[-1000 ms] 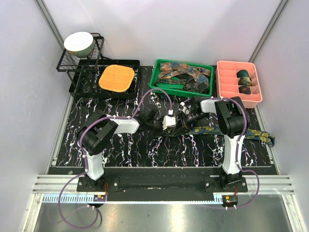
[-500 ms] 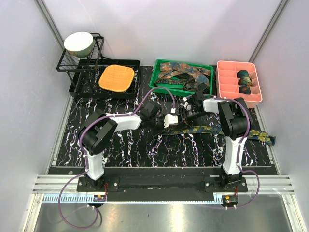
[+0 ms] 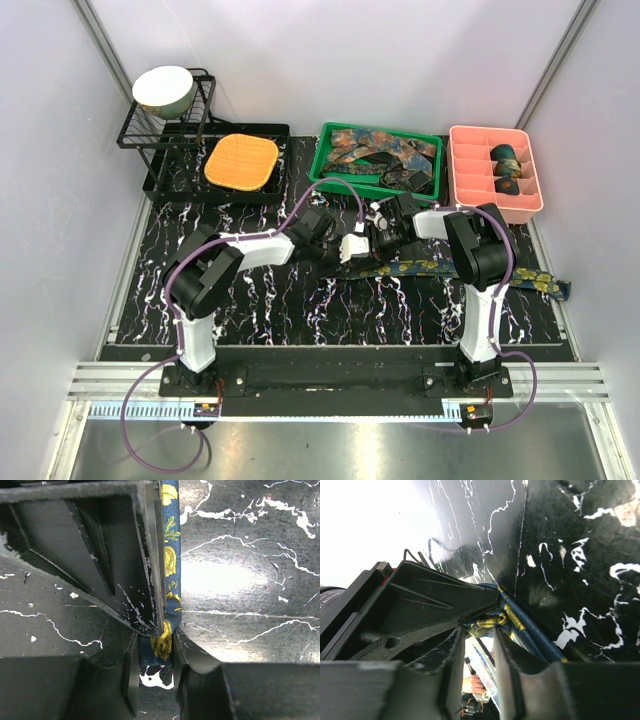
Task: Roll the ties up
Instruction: Roll the tie at the center of the board.
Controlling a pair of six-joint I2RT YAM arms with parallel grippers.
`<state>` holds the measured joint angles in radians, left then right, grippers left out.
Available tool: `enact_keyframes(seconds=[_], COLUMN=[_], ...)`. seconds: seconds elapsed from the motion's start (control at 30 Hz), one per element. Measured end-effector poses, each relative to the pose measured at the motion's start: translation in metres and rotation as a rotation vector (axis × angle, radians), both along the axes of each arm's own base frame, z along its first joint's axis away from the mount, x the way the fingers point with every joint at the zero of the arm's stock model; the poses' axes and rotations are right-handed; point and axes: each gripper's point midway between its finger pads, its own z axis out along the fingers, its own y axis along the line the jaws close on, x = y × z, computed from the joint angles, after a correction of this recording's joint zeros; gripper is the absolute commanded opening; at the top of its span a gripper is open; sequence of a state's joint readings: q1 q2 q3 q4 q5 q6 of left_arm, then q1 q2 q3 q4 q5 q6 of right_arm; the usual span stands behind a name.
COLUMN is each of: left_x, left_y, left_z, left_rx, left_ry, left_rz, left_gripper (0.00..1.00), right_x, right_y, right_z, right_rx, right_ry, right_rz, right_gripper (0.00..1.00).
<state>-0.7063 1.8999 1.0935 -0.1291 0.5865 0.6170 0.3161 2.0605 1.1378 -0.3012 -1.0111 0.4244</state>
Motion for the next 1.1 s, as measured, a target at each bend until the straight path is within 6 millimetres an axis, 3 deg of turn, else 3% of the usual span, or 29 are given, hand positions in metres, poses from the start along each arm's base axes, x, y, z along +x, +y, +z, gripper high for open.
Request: enact_keyframes(seconds=[0.07,0.1,0.23,0.43,0.53,1.0,1.1], left_x=[0.000,0.000,0.000,0.001,0.001,0.008,0.007], left_y=[0.000,0.000,0.000,0.001,0.000,-0.002,-0.006], left_z=[0.000,0.000,0.000,0.000,0.000,0.000,0.001], left_rx=[0.000,0.002,0.006,0.008,-0.001,-0.178,-0.241], left_ry=[0.001,0.002,0.011,0.023,0.028,0.033,0.026], left_rz=[0.001,0.001,0.006,0.018,0.019,0.049,0.066], left_gripper=[0.02,0.03,0.10,0.44,0.54,0.74,0.74], right_x=[-0.001,-0.001,-0.001,0.000,-0.001,-0.003,-0.004], right_y=[0.001,0.002,0.003,0.000,-0.005,-0.023,-0.026], right_z=[0.000,0.000,0.000,-0.003,-0.009,-0.016,-0.017], right_rx=[0.002,0.003,0.002,-0.017,-0.050,-0.094,-0.085], right_ry=[-0.004,-0.008,-0.019,-0.038,-0.035,0.045,0.069], right_rz=[0.003,0.006,0.011,0.016,0.016,-0.013,-0.019], right_gripper=[0.12,0.00,0.00,0.00,0.00,0.00,0.00])
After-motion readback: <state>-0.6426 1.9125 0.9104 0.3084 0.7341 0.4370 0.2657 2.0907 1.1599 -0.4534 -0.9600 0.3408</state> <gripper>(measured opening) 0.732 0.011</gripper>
